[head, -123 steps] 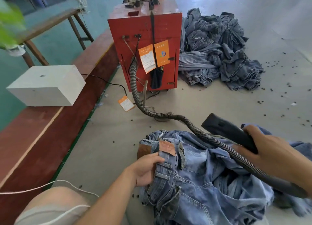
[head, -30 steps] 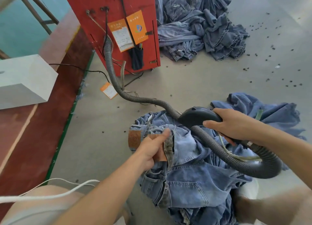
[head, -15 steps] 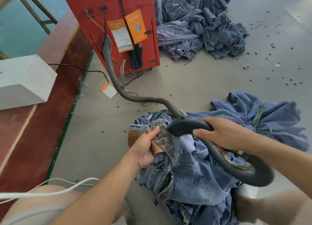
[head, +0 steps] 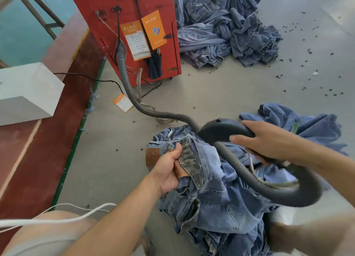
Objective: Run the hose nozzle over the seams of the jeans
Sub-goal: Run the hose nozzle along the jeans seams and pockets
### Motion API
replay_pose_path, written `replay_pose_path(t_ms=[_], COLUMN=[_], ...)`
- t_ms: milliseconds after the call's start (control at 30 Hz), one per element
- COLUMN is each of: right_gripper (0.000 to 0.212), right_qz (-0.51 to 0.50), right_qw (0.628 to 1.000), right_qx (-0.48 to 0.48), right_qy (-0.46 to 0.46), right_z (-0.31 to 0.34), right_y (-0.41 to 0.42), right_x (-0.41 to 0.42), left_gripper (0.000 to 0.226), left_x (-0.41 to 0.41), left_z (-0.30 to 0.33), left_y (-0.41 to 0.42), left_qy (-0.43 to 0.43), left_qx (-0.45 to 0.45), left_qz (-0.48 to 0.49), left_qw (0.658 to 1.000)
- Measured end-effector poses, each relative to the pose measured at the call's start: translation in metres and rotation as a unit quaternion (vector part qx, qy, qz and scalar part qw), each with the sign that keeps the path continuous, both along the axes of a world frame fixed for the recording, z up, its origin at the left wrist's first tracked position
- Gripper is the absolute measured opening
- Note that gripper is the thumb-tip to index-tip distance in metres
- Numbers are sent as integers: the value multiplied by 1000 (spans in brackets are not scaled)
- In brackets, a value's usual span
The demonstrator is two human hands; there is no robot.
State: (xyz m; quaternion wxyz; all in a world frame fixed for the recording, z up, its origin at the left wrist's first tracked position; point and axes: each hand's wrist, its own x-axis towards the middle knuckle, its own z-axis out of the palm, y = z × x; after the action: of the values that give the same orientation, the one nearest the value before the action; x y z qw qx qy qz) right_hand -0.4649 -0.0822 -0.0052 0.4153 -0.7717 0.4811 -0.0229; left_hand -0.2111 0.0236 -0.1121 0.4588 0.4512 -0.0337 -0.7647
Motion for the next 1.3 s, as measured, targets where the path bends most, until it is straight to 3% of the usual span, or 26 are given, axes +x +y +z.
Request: replay_pose_path(t_ms=[67, 133, 267, 333, 400, 500, 733, 900, 1000, 1133, 1233, 1300], right_gripper=[23, 22, 23, 23, 22, 22, 31, 44, 34, 24, 33, 35], right_qz=[68, 126, 50, 43, 100, 169, 82, 75, 101, 25, 106, 150], right_qw=[997, 991, 989, 992, 991, 977, 966, 975, 974, 978, 982, 971], right_qx=[38, 11, -129, -109, -64, -90, -221, -191, -181, -199, -143, -158], right_qy=[19, 54, 59, 56, 64, 92, 107, 88, 90, 65, 66, 94], right_z=[9, 3, -14, -5, 7, 4, -18, -10, -17, -9, 5, -3], right_y=[8, 23, 17, 3, -3, 8, 20, 6, 3, -16, -14, 3], right_x=[-12, -4, 29, 17, -2, -4, 17, 3, 17, 19, -2, 3], left_gripper=[49, 49, 51, 50, 46, 48, 47, 47, 44, 47, 49, 48], left_x=[5, 4, -4, 0, 8, 14, 26, 21, 21, 22, 23, 23], left_z=[3, 5, 5, 6, 7, 8, 11, 14, 15, 15, 16, 17], left_y=[-2, -2, 0, -2, -6, -8, -15, -13, -13, -12, -11, -11], left_qy=[-5, -13, -30, -47, -57, -68, -78, -73, -80, -91, -79, -78], left_qx=[-2, -4, 1, -2, -7, -3, -4, -5, -14, -10, -4, -8], left_qz=[9, 0, -45, -54, -52, -51, -41, -81, -101, -120, -100, -99], left_qw=[1000, 1000, 999, 997, 997, 996, 996, 994, 992, 989, 992, 992])
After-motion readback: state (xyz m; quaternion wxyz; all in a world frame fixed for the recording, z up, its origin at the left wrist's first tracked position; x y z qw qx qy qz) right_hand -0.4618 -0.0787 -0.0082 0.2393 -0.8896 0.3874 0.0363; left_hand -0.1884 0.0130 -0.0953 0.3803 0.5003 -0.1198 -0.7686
